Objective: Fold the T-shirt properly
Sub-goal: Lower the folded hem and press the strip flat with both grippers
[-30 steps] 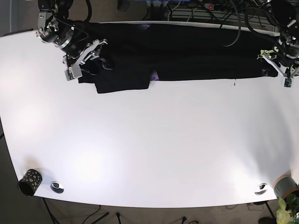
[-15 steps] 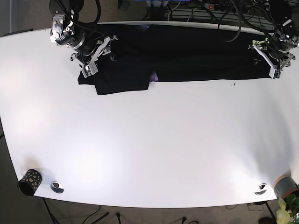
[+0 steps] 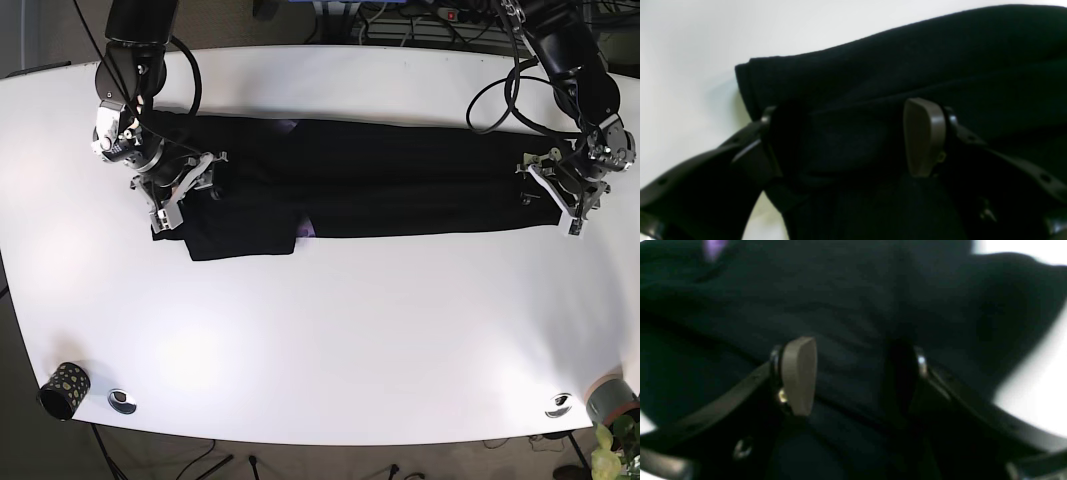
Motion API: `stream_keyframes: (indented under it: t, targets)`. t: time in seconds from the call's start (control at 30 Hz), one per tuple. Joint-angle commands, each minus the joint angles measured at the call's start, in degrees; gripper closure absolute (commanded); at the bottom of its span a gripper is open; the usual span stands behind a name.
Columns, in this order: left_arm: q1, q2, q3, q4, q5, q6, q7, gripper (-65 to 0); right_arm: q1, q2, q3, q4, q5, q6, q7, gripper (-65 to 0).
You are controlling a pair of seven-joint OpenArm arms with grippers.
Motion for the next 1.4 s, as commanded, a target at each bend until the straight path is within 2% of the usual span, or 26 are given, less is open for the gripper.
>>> stream_keyframes:
  t: [0.0, 0.13, 0.33, 0.47, 0.63, 0.87, 1.0, 1.2, 1.37]
  targets:
    - [-0.8, -0.4, 0.2, 0.1, 2.4, 0.1, 1.8, -43.9, 1.0, 1.2, 0.4, 2.3, -0.1, -0.25, -0.3, -35.7]
    - [-1.1, -0.5, 0.0, 0.1, 2.5, 0.1, 1.4, -44.0, 3.2, 1.2, 0.6, 5.3, -0.5, -0.25, -2.9, -35.7]
    - [-1.1, -0.5, -0.1, 0.1, 2.5, 0.1, 1.4, -44.0, 8.4, 1.2, 0.3, 3.6, -0.7, -0.25, -5.2, -35.7]
    - [-1.0, -0.4, -0.1, 0.1, 2.5, 0.1, 1.4, -44.0, 13.0, 1.2, 0.2, -1.5, -0.7, -0.51, -5.3, -35.8]
    - [-1.0, -0.4, -0.1, 0.1, 2.5, 0.1, 1.3, -44.0, 20.2, 1.2, 0.2, -12.9, -1.1, -0.25, -4.9, -35.8]
    - [-1.0, -0.5, 0.0, 0.1, 2.6, 0.1, 1.3, -43.8, 25.7, 0.6, 0.2, -20.1, -8.7, -0.16, -1.0, -35.7]
    - [-1.0, -0.5, 0.0, 0.1, 2.6, 0.1, 1.3, -43.8, 27.1, 0.6, 0.2, -24.7, -10.1, -0.16, -0.2, -35.7]
    - [-1.0, -0.5, 0.1, 0.1, 2.6, 0.1, 1.3, -43.6, 25.9, 0.4, 0.2, -25.0, -9.6, -0.16, -0.6, -35.7]
    - [-1.0, -0.5, 0.1, 0.0, 2.6, 0.1, 1.3, -43.6, 24.1, -2.4, 0.2, -20.2, -10.3, 0.37, -1.8, -35.7]
